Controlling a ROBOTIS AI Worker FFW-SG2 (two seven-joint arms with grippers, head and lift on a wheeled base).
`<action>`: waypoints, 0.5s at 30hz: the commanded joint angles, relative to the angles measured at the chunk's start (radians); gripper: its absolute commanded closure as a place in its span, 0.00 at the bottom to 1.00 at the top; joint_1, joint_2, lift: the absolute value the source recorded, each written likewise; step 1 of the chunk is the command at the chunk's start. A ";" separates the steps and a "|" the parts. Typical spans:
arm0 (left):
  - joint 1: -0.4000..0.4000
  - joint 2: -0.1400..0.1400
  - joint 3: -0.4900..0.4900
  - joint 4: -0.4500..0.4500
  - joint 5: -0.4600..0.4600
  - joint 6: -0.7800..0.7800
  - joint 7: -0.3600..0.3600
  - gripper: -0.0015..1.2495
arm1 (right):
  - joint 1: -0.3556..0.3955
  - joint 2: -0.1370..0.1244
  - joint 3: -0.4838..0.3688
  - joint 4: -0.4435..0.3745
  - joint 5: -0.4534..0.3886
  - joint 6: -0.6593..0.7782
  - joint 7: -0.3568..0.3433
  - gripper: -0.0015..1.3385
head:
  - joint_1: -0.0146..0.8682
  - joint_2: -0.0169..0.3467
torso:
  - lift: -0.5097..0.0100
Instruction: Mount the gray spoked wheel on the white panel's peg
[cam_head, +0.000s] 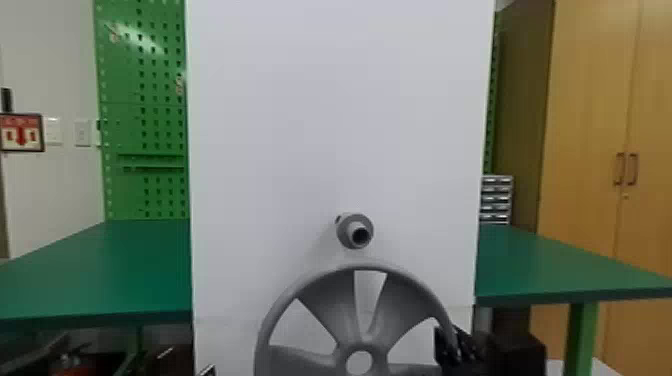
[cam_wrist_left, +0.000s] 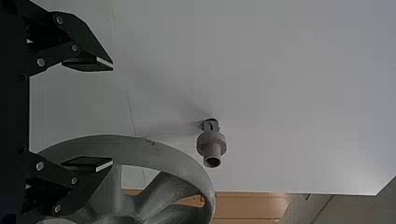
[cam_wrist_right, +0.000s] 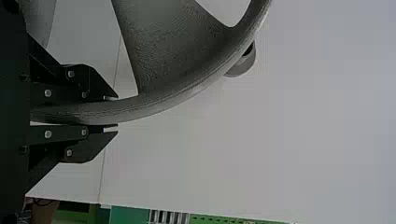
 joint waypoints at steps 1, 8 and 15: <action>0.001 0.000 0.000 0.000 0.002 0.001 0.000 0.42 | -0.038 -0.007 0.007 -0.046 0.000 0.077 0.000 0.83 | 0.16 0.03 | 0.21; 0.000 0.002 0.000 0.000 0.002 0.001 0.000 0.42 | -0.095 -0.007 0.013 -0.084 0.006 0.128 0.000 0.83 | 0.16 0.03 | 0.21; 0.000 0.003 -0.002 0.000 0.003 0.002 0.000 0.42 | -0.144 -0.016 0.024 -0.103 0.016 0.162 0.000 0.83 | 0.16 0.03 | 0.21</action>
